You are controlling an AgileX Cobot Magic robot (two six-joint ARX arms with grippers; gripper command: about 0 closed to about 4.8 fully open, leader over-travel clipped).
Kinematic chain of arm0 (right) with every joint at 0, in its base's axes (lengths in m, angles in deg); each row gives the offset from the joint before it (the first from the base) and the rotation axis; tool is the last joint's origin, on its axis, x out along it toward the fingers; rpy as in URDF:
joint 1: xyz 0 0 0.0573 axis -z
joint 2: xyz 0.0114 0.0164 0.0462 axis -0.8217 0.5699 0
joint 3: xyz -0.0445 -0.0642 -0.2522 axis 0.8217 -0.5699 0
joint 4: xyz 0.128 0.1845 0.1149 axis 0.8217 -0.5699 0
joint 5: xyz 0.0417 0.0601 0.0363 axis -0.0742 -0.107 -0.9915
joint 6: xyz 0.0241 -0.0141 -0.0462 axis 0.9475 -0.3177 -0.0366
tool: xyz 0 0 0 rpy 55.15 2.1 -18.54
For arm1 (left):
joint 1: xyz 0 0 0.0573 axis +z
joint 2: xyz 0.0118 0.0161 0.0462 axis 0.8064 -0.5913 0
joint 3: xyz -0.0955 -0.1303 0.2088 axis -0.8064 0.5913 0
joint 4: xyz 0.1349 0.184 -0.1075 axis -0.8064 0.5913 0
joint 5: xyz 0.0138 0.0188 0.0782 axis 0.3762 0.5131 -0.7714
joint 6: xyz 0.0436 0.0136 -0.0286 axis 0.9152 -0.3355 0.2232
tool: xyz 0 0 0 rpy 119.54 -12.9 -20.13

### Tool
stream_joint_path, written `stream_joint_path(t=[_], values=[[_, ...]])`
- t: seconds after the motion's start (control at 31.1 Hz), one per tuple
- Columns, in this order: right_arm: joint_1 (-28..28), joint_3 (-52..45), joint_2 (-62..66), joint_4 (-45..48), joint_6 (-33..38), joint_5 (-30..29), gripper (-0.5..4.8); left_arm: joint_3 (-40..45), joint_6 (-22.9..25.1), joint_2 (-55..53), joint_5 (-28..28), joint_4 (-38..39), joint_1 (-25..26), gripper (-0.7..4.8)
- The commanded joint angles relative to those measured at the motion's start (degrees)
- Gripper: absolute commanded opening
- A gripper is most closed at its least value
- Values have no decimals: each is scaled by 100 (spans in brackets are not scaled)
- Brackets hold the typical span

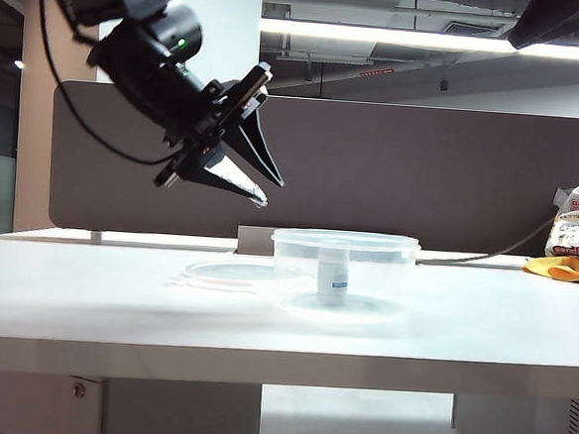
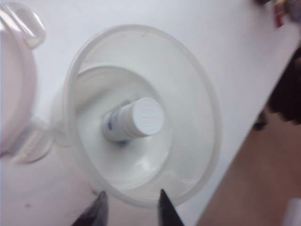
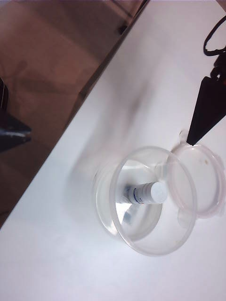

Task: Remove the lid of the round box, pick up the small white medicine bottle inside, and place it on the table.

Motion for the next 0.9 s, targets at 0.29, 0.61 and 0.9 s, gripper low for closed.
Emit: stream_joint_path(t=[0.29, 0.61, 0.9], values=[[-11, 468, 20, -267, -291, 13, -8, -546, 372, 33, -664, 610, -579, 149], [-11, 898, 286, -765, -511, 142, -8, -852, 372, -98, -970, 896, -782, 218], [-9, 1211, 358, -772, -612, 492, -8, -949, 385, -173, -986, 977, -817, 220]])
